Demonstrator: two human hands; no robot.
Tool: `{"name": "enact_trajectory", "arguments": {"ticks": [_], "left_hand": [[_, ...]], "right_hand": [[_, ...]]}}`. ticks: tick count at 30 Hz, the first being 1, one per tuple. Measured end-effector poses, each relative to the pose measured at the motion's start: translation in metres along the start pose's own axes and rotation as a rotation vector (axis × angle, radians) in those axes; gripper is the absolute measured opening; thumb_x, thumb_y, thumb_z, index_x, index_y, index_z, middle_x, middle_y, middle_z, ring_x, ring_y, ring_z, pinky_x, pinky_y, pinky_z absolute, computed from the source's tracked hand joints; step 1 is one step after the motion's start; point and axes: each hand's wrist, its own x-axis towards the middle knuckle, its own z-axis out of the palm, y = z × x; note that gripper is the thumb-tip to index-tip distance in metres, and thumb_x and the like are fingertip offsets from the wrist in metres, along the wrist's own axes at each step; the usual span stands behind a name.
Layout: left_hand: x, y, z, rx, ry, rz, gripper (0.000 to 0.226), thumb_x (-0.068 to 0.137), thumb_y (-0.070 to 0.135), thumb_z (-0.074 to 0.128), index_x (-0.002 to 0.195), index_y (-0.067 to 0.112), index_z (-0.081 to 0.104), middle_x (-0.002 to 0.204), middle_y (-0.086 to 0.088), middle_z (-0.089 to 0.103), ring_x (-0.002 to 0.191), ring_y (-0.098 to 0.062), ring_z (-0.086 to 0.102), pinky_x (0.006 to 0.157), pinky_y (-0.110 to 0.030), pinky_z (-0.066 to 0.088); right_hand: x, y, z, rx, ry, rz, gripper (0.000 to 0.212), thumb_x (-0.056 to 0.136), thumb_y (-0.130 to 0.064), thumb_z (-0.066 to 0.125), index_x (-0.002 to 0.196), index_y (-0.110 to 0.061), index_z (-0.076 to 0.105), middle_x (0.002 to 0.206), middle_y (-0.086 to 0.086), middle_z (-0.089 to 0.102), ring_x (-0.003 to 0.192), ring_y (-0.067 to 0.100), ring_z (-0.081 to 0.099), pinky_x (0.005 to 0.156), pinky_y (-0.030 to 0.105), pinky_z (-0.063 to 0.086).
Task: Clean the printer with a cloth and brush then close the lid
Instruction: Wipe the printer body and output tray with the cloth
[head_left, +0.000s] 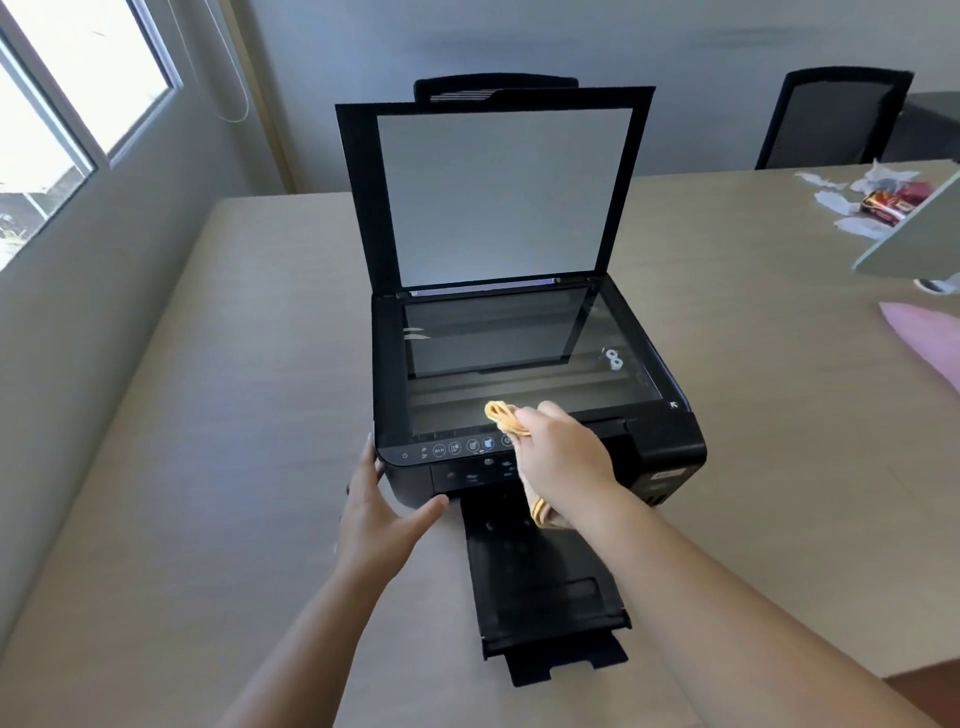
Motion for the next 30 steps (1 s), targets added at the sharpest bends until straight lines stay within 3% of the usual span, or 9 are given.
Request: {"name": "enact_trajectory", "arguments": {"ticks": [5, 10, 13, 16, 19, 21, 24, 27, 30], "left_hand": [[0.003, -0.002, -0.009, 0.011, -0.083, 0.056, 0.119, 0.052, 0.060, 0.080, 0.150, 0.044, 0.015, 0.148, 0.015, 0.042, 0.136, -0.004, 0.040, 0.107, -0.035, 0.039], [0.005, -0.005, -0.020, 0.040, -0.155, 0.096, 0.119, 0.055, 0.057, 0.082, 0.152, 0.042, 0.014, 0.151, 0.015, 0.038, 0.135, 0.001, 0.038, 0.109, -0.034, 0.040], [0.007, -0.007, -0.026, 0.055, -0.184, 0.109, 0.116, 0.056, 0.052, 0.080, 0.150, 0.047, 0.013, 0.148, 0.019, 0.039, 0.133, 0.006, 0.039, 0.107, -0.042, 0.043], [0.009, -0.007, -0.031, 0.065, -0.214, 0.110, 0.115, 0.057, 0.053, 0.079, 0.151, 0.047, 0.012, 0.150, 0.021, 0.035, 0.134, 0.006, 0.037, 0.108, -0.040, 0.041], [0.010, -0.006, -0.036, 0.077, -0.217, 0.128, 0.108, 0.069, 0.035, 0.083, 0.153, 0.041, 0.015, 0.146, 0.025, 0.035, 0.128, 0.008, 0.040, 0.104, -0.036, 0.046], [0.012, -0.004, -0.040, 0.081, -0.219, 0.146, 0.099, 0.075, 0.027, 0.082, 0.151, 0.039, 0.021, 0.141, 0.022, 0.038, 0.123, 0.006, 0.044, 0.100, -0.032, 0.048], [0.017, -0.004, -0.046, 0.098, -0.227, 0.173, 0.075, 0.081, 0.017, 0.076, 0.139, 0.038, 0.034, 0.136, 0.015, 0.045, 0.116, -0.001, 0.052, 0.096, -0.026, 0.048], [0.023, -0.006, -0.056, 0.112, -0.236, 0.156, 0.067, 0.084, 0.009, 0.070, 0.143, 0.026, 0.042, 0.137, 0.003, 0.055, 0.104, 0.001, 0.060, 0.088, -0.022, 0.052], [0.027, -0.002, -0.062, 0.089, -0.257, 0.151, 0.063, 0.087, 0.016, 0.069, 0.144, 0.029, 0.044, 0.128, 0.003, 0.063, 0.096, 0.010, 0.063, 0.081, -0.017, 0.053]], "right_hand": [[0.011, -0.081, 0.022, -0.095, -0.154, -0.249, 0.034, 0.096, -0.018, 0.042, 0.129, -0.024, 0.051, 0.100, 0.007, 0.050, 0.087, 0.034, 0.060, 0.066, 0.038, 0.044], [0.008, -0.080, 0.021, -0.074, -0.129, -0.225, 0.026, 0.100, -0.034, 0.040, 0.119, -0.026, 0.056, 0.086, 0.001, 0.041, 0.080, 0.033, 0.060, 0.063, 0.035, 0.042], [-0.001, -0.034, 0.007, -0.108, -0.043, -0.020, 0.027, 0.099, -0.040, 0.041, 0.104, -0.022, 0.060, 0.081, -0.001, 0.043, 0.064, 0.026, 0.051, 0.056, 0.031, 0.037], [-0.008, -0.002, -0.004, -0.137, 0.050, 0.118, 0.027, 0.097, -0.040, 0.043, 0.094, -0.019, 0.061, 0.078, -0.001, 0.044, 0.061, 0.023, 0.052, 0.052, 0.031, 0.041], [0.004, -0.025, 0.005, -0.140, 0.012, 0.053, 0.017, 0.095, -0.034, 0.049, 0.105, -0.028, 0.062, 0.082, -0.003, 0.043, 0.066, 0.024, 0.051, 0.054, 0.031, 0.040], [0.011, -0.063, 0.024, -0.120, -0.030, -0.071, 0.023, 0.096, -0.031, 0.048, 0.116, -0.036, 0.059, 0.083, -0.003, 0.041, 0.070, 0.026, 0.053, 0.058, 0.030, 0.038], [0.009, -0.114, 0.047, -0.067, -0.048, -0.222, 0.032, 0.096, -0.024, 0.044, 0.126, -0.031, 0.053, 0.087, 0.001, 0.041, 0.080, 0.031, 0.060, 0.064, 0.035, 0.045], [0.003, -0.112, 0.043, -0.039, -0.046, -0.260, 0.026, 0.097, -0.032, 0.044, 0.120, -0.029, 0.056, 0.088, 0.004, 0.049, 0.079, 0.033, 0.062, 0.065, 0.039, 0.052], [-0.003, -0.080, 0.028, -0.052, -0.025, -0.242, 0.025, 0.095, -0.043, 0.046, 0.110, -0.033, 0.064, 0.082, 0.002, 0.050, 0.075, 0.032, 0.061, 0.060, 0.036, 0.049]]}}
